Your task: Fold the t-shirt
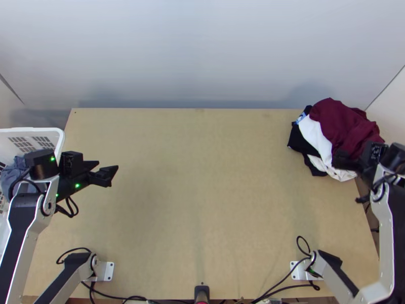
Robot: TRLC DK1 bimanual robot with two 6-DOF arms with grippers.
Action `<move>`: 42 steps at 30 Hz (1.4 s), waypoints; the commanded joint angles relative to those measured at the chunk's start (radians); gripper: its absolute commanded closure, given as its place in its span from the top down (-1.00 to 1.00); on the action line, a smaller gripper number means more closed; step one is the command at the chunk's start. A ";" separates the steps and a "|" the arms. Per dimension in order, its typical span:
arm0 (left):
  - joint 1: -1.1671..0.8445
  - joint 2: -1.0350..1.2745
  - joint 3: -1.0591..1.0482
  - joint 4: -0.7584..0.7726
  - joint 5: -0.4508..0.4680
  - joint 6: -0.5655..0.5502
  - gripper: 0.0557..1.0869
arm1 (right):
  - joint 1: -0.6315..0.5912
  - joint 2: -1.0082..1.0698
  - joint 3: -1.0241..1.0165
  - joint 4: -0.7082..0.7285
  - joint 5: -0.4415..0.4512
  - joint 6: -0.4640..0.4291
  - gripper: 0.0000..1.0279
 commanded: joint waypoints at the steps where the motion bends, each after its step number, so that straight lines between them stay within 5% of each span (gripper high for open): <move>1: 0.006 -0.058 -0.025 -0.015 0.000 0.005 0.90 | 0.059 -0.194 -0.018 -0.254 -0.025 -0.020 0.93; 7: 0.079 -0.114 -0.059 -0.001 0.000 0.013 0.90 | 0.106 -0.421 -0.109 -0.343 -0.026 -0.014 0.93; 12: 0.150 -0.206 -0.145 0.155 0.000 -0.102 0.90 | 0.135 -0.563 -0.182 -0.222 -0.026 0.104 0.93; 17: 0.165 -0.410 -0.320 0.350 -0.004 -0.151 0.90 | 0.295 -0.671 -0.302 -0.052 -0.025 0.210 0.93; 24: 0.165 -0.683 -0.545 0.573 -0.087 -0.168 0.90 | 0.382 -0.781 -0.501 0.256 -0.023 0.216 0.93; 31: 0.164 -0.894 -0.706 0.525 -0.110 -0.165 0.90 | 0.415 -1.027 -0.715 0.342 -0.021 0.216 0.93; 42: 0.139 -0.890 -0.858 0.522 -0.127 -0.189 0.90 | 0.402 -1.027 -0.811 0.341 -0.014 0.210 0.93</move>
